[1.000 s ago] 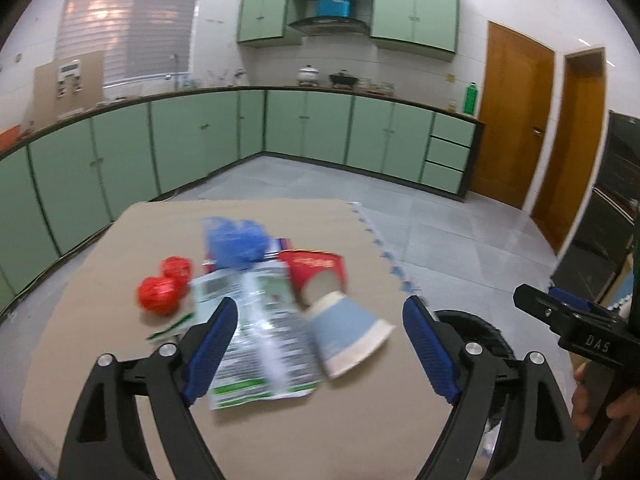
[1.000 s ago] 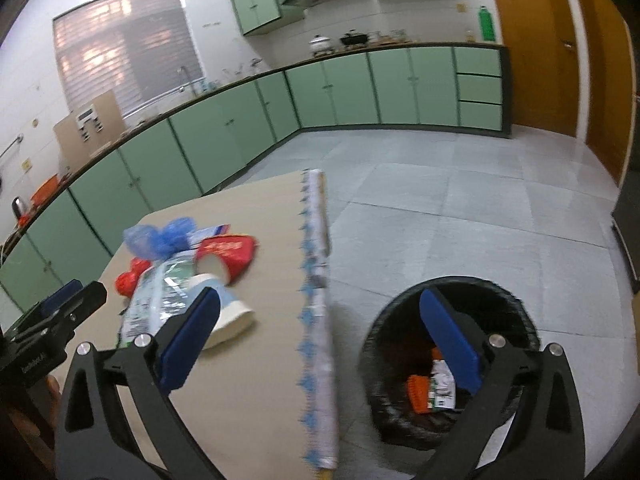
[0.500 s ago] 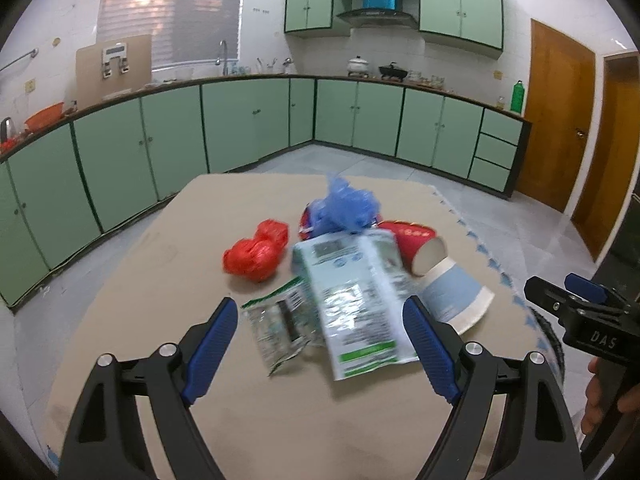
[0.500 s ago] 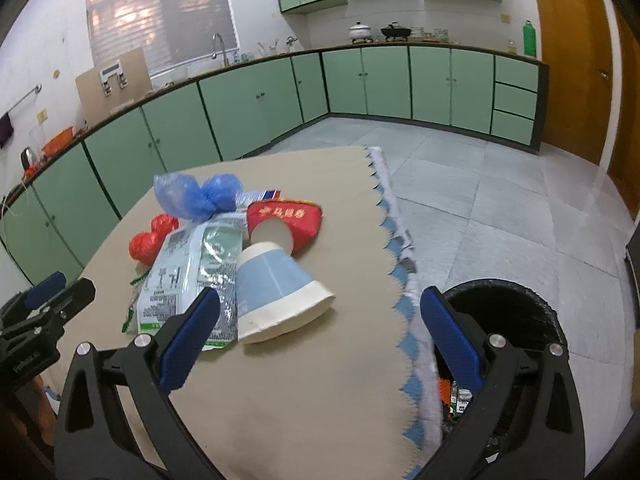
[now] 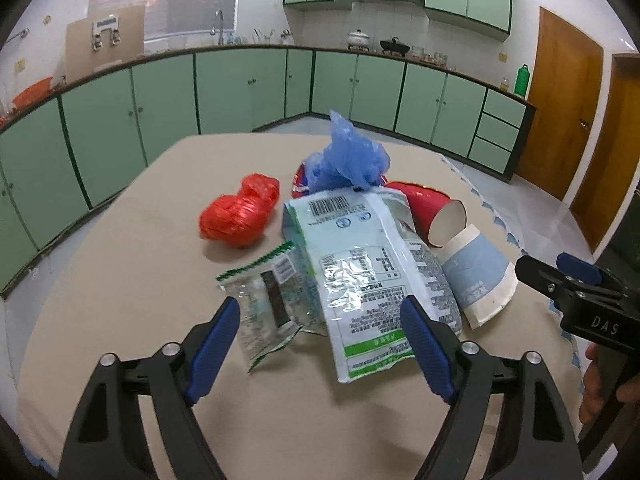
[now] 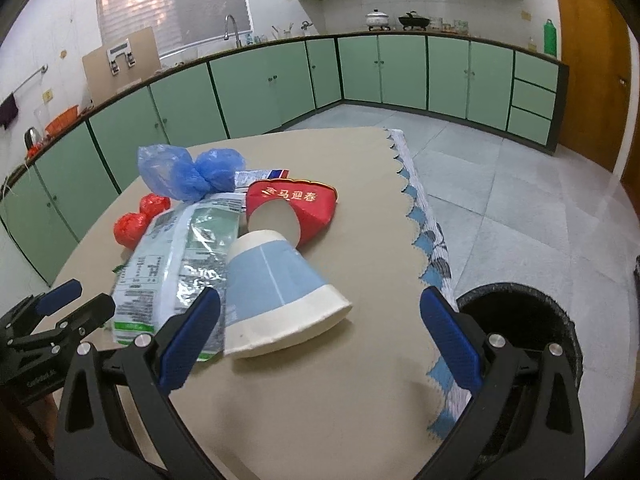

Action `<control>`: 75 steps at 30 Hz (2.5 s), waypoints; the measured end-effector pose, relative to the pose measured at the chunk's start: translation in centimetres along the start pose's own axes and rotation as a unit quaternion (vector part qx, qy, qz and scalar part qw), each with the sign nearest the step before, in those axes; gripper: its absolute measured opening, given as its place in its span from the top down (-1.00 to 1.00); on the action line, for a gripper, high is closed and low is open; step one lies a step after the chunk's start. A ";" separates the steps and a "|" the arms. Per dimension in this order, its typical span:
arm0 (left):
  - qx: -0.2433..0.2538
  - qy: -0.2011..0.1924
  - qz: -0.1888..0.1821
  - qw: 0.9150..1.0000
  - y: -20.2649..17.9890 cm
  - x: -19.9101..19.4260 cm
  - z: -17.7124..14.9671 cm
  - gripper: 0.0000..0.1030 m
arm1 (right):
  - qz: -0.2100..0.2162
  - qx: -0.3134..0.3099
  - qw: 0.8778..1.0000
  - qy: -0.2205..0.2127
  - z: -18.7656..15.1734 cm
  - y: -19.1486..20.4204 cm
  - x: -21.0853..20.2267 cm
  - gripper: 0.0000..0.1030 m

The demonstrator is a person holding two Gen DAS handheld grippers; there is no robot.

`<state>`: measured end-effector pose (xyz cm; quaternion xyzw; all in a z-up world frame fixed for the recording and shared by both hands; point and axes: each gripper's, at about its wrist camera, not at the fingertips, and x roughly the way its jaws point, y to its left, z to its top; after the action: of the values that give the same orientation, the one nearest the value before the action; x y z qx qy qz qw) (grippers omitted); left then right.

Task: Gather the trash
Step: 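Grasp the white-green printed bag with the left tool while the right tool reaches the blue paper cup, then grasp the blue-white paper cup with the right tool while the left tool lifts the bag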

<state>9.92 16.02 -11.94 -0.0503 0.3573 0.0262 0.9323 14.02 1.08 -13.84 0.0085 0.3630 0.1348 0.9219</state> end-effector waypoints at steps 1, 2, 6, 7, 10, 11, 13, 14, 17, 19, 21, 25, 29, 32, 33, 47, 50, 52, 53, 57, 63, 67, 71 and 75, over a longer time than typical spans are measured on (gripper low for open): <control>0.000 0.004 -0.003 1.000 0.0 0.4 0.0 -0.46 | 0.001 -0.004 1.000 0.001 0.1 0.0 0.3 -0.81; -0.001 0.007 -0.006 1.000 0.0 0.5 -0.1 -0.41 | 0.003 -0.006 1.000 0.003 0.2 -0.1 0.5 -0.74; -0.003 0.019 -0.016 1.000 -0.2 1.7 -0.3 -0.36 | 0.009 -0.021 0.999 0.028 0.3 0.1 2.3 -0.58; -0.004 0.020 -0.017 1.000 -0.3 1.9 -0.3 -0.34 | 0.007 -0.028 0.999 0.032 0.2 0.2 2.7 -0.57; -0.001 0.024 -0.022 0.999 -0.4 2.3 -0.3 -0.22 | 0.011 -0.031 0.999 0.034 0.3 0.3 3.1 -0.56; 0.000 0.024 -0.023 0.999 -0.5 2.4 -0.3 -0.17 | 0.015 -0.029 0.999 0.036 0.3 0.3 3.3 -0.56; 0.000 0.023 -0.028 0.999 -0.7 2.5 -0.2 -0.05 | 0.024 -0.027 0.999 0.040 0.4 0.2 3.5 -0.56; 0.000 0.023 -0.032 0.999 -0.8 2.5 -0.1 0.03 | 0.034 -0.025 0.998 0.044 0.4 0.2 3.5 -0.56; 0.000 0.025 -0.042 0.999 -1.2 2.6 0.0 0.20 | 0.051 -0.023 0.997 0.058 0.3 0.5 3.8 -0.50; -0.006 0.025 -0.044 0.999 -1.4 2.6 0.0 0.26 | 0.062 -0.022 0.996 0.066 0.1 0.7 3.9 -0.48; -0.012 0.025 -0.044 0.999 -1.3 2.5 0.0 0.31 | 0.063 -0.025 0.996 0.061 0.1 0.8 3.6 -0.41; -0.021 0.021 -0.037 0.999 -0.8 2.0 0.1 0.49 | 0.071 -0.020 0.996 0.055 0.3 0.3 3.0 -0.03; -0.024 0.014 -0.034 0.999 -0.8 1.4 0.3 0.60 | 0.084 -0.015 0.994 0.061 0.4 -0.1 2.5 0.12; -0.022 0.013 -0.032 0.999 -0.9 1.2 0.2 0.63 | 0.083 -0.014 0.995 0.061 0.4 -0.1 1.9 0.11; -0.021 0.013 -0.031 0.999 -0.9 1.1 0.2 0.63 | 0.083 -0.014 0.995 0.059 0.4 -0.1 1.7 0.10; -0.021 0.025 -0.034 0.999 -0.5 2.0 -0.1 0.60 | 0.109 -0.003 0.990 0.086 1.0 -0.5 4.5 -0.38; -0.022 0.029 -0.036 0.999 -0.2 2.3 -0.1 0.54 | 0.132 0.004 0.986 0.099 0.6 -0.3 5.0 -0.37; -0.020 0.031 -0.036 0.999 -0.1 2.5 -0.2 0.53 | 0.134 -0.001 0.986 0.100 0.5 0.0 5.0 -0.33; -0.021 0.032 -0.037 0.999 -0.1 2.6 -0.2 0.53 | 0.133 -0.008 0.986 0.097 0.4 0.1 4.9 -0.28; -0.024 0.029 -0.034 0.999 0.0 2.5 -0.2 0.53 | 0.130 -0.020 0.988 0.085 0.6 0.2 4.0 0.16; -0.027 0.018 -0.034 0.999 0.1 1.6 0.0 0.66 | 0.136 -0.023 0.988 0.068 1.1 -0.3 2.5 0.77; -0.018 0.006 -0.037 0.999 -0.5 0.3 0.3 0.76 | 0.134 -0.046 0.989 0.051 1.3 0.4 0.9 0.85; -0.011 -0.007 -0.038 0.999 -0.8 -1.0 0.7 0.84 | 0.125 -0.058 0.990 0.034 1.6 0.5 -0.9 0.86; -0.007 -0.019 -0.037 0.999 -1.3 -2.4 1.0 0.90 | 0.125 -0.055 0.990 0.021 2.3 0.1 -2.4 0.86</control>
<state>8.93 14.76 -9.48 -0.0695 0.3369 -0.0050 0.9390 13.80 0.75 -10.54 0.0004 0.3702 0.2693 0.8890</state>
